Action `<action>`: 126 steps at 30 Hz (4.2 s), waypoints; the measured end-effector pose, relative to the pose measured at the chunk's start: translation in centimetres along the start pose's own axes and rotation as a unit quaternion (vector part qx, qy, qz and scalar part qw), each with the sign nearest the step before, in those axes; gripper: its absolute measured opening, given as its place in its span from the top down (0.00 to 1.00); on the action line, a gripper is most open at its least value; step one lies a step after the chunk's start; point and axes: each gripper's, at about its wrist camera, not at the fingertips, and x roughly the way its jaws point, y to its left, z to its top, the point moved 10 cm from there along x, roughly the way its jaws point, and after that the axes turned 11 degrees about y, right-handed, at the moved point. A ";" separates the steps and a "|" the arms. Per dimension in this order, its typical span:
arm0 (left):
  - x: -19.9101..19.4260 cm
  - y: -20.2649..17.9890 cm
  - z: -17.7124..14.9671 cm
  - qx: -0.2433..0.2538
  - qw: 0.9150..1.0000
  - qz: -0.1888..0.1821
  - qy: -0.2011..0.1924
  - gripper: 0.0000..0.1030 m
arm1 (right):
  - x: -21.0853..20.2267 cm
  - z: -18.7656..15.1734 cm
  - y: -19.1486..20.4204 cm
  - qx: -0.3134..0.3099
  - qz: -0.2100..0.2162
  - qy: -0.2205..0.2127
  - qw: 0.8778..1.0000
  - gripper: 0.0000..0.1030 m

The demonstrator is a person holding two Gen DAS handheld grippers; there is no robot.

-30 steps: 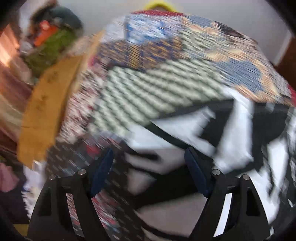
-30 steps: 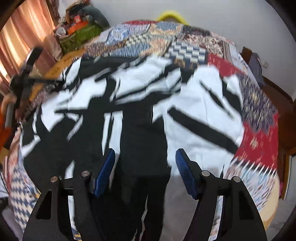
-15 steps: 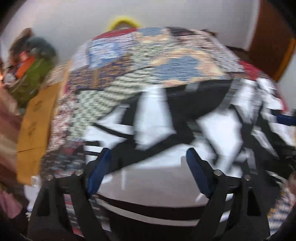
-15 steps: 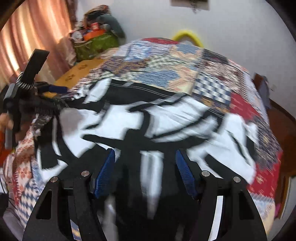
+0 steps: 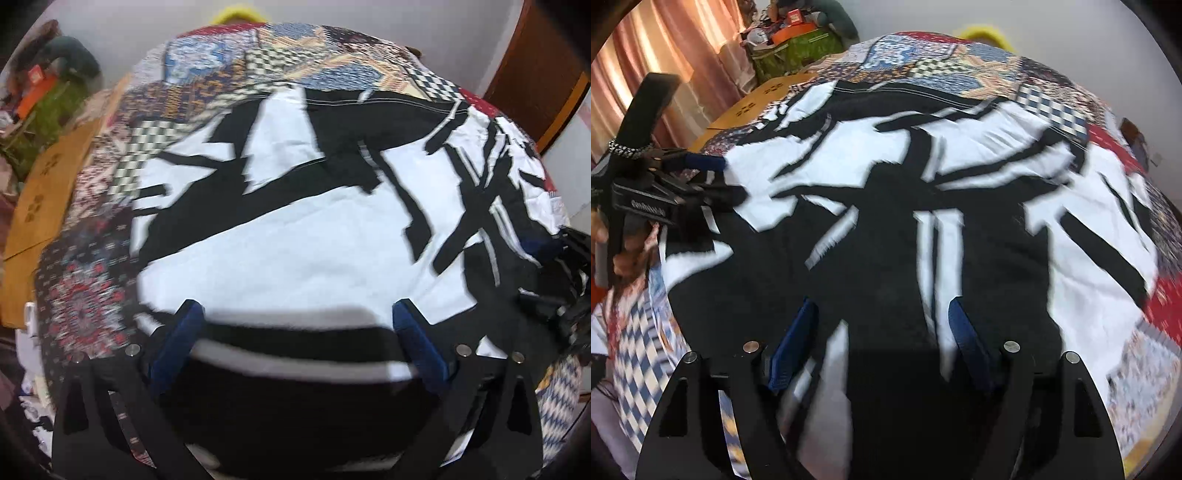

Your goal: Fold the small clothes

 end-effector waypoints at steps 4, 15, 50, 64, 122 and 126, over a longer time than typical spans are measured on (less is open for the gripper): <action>-0.7 2.8 -1.8 -0.020 0.999 0.042 -0.006 0.00 | -0.8 -1.2 -1.3 0.017 -0.019 0.000 1.000 0.30; -2.4 10.5 -7.3 -0.104 0.987 0.123 0.002 0.00 | -3.6 -5.7 -4.3 0.066 -0.047 -0.005 0.997 0.30; -5.6 1.5 -10.6 -0.217 0.967 -0.130 0.007 0.00 | -0.8 1.9 4.0 0.010 -0.038 -0.043 0.998 0.30; -2.7 2.4 -6.5 -0.297 0.912 -0.284 -0.004 0.00 | 0.5 0.8 4.0 0.027 0.016 -0.022 0.999 0.29; -18.0 -19.0 1.1 0.085 0.976 -0.116 -0.166 0.27 | -8.1 -7.9 -3.4 0.139 0.001 -0.106 0.985 0.28; -16.5 -14.6 1.2 0.053 0.984 -0.060 -0.157 0.25 | -10.3 -7.9 -4.0 0.147 -0.003 -0.127 0.981 0.28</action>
